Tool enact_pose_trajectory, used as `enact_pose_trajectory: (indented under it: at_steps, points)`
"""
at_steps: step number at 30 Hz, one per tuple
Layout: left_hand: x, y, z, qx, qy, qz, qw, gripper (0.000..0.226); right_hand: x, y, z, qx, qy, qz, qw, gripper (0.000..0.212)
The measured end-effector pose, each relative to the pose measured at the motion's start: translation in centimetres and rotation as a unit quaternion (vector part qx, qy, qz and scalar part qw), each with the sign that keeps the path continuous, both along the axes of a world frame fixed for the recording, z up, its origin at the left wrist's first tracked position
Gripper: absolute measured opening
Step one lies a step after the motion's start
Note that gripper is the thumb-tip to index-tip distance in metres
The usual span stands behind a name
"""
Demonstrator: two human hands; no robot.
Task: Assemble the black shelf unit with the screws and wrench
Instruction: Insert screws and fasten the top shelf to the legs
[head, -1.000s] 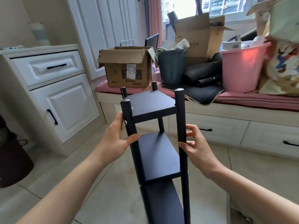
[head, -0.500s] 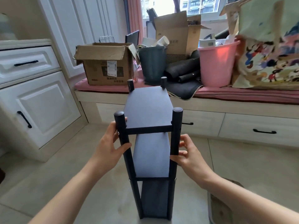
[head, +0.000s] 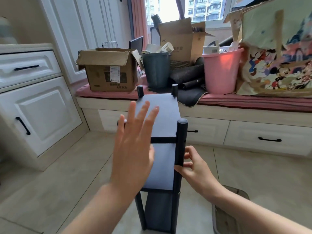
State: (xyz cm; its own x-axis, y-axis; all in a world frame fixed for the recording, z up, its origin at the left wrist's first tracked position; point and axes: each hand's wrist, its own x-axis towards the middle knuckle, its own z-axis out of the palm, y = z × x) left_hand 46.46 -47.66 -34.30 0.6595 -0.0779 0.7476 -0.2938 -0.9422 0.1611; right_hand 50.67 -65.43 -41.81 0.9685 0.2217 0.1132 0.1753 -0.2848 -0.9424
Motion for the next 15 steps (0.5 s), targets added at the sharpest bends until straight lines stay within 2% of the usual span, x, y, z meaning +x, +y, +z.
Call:
enact_pose_trajectory:
  at_steps: [2, 4, 6, 9, 11, 15]
  points:
    - [1.1, -1.8, 0.4, 0.082, 0.088, 0.012, 0.993, 0.102, 0.0, 0.2, 0.0, 0.005, -0.002, 0.000, 1.000, 0.028]
    - [2.8, -2.5, -0.1, 0.102, 0.159, 0.041, 0.981, 0.095, 0.2, 0.2, 0.2, 0.005, 0.003, 0.005, 1.000, 0.022]
    - [3.8, -2.8, -0.4, 0.121, 0.190, 0.070, 0.972, 0.086, 0.6, 0.1, 0.4, 0.023, 0.025, 0.021, 0.999, 0.022]
    - [4.0, -3.3, -0.8, 0.128, 0.170, 0.091, 0.973, 0.073, 1.2, -0.2, 1.1, 0.032, 0.074, 0.042, 0.996, 0.029]
    - [3.9, -3.4, -0.8, 0.104, 0.126, 0.086, 0.983, 0.064, 1.8, -0.2, 2.0, 0.031, 0.101, 0.059, 0.993, 0.033]
    - [4.7, -3.1, -1.4, 0.095, 0.065, 0.078, 0.990, 0.050, 3.7, -0.1, 5.5, -0.004, 0.112, 0.093, 0.989, 0.046]
